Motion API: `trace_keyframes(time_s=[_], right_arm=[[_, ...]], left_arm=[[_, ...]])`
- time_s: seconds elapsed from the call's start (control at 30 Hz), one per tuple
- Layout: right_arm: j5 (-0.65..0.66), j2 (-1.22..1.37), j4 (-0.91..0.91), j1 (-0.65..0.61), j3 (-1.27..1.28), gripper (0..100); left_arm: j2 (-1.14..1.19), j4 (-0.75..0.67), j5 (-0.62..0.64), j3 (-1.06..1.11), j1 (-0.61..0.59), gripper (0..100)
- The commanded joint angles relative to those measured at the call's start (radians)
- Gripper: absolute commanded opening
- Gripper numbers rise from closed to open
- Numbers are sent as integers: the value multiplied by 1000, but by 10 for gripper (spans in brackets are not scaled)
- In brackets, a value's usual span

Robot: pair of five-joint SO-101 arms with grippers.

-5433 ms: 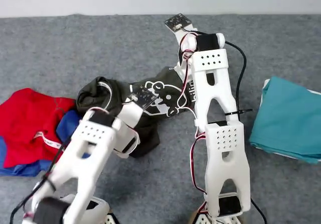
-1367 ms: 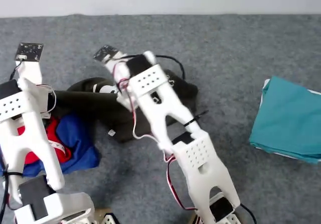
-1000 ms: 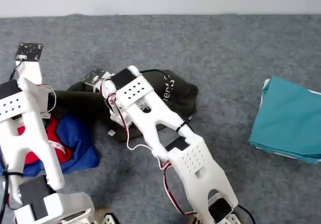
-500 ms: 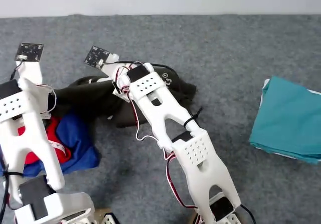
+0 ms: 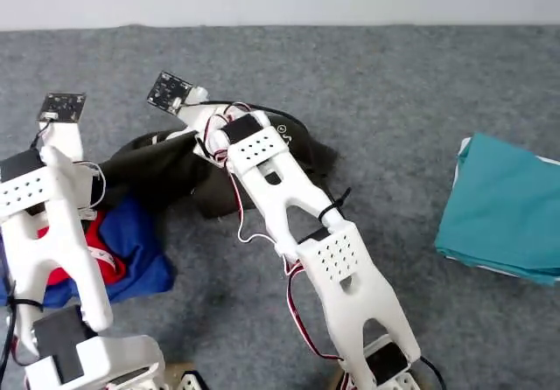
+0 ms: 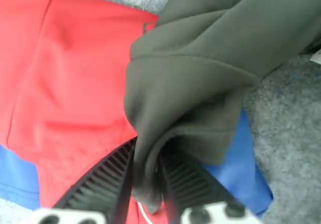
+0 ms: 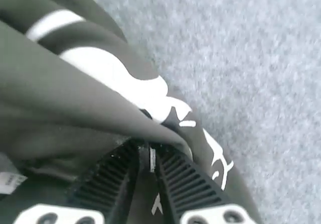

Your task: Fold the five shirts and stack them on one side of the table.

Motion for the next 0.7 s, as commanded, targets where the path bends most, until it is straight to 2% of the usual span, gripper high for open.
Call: trace_keyframes(time_s=[0.0,0.17,0.37,0.67], right_arm=[[6,-22,-2,28,-54,9],[5,-99,117,27,-132,9],[-15,-145,407,16,-227,9],[-350,-140,800,-48,-331,12]], left_arm=[[-51,-15,-11,-5,-8,14],[-51,-15,-11,-7,-8,14],[-51,-20,-11,-7,-5,14],[-51,-34,-11,-4,-5,14]])
